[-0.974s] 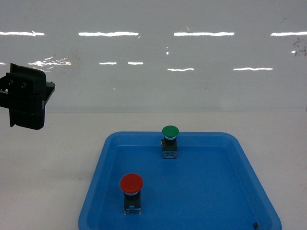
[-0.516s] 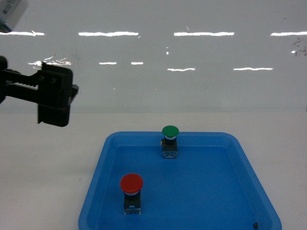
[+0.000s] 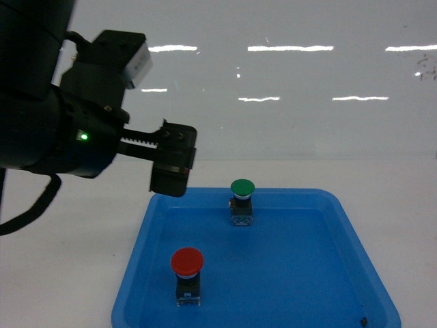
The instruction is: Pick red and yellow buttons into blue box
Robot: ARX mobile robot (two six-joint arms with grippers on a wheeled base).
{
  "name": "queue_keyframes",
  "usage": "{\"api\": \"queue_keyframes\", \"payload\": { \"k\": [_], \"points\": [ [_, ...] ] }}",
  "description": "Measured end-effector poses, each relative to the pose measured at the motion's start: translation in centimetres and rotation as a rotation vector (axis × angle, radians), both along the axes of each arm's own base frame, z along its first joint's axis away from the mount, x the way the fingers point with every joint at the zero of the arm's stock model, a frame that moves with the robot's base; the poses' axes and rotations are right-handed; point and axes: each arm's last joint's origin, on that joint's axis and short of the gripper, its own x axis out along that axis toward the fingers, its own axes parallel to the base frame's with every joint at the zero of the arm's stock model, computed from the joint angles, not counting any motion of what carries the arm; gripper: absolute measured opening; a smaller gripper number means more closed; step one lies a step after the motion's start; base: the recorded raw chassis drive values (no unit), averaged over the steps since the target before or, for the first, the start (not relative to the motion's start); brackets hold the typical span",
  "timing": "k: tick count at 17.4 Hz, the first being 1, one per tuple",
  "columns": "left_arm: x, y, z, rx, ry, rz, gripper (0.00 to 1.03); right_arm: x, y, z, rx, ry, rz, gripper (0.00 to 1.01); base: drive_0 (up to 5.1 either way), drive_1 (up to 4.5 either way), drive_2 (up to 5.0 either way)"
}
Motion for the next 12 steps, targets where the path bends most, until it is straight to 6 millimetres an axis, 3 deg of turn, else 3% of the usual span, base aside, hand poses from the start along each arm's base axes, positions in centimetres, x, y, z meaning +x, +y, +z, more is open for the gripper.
{"api": "queue_keyframes", "payload": {
  "k": [3,12],
  "points": [
    [-0.2,-3.4,-1.7,-0.011,0.174,0.005,0.98,0.0,0.0,0.0,0.000,0.000,0.000,0.28,0.0,0.00,0.0],
    [-1.2,-4.9,-6.2,-0.078,0.352,0.023,0.98,0.0,0.0,0.0,0.000,0.000,0.000,0.28,0.0,0.00,0.0]
  ]
}}
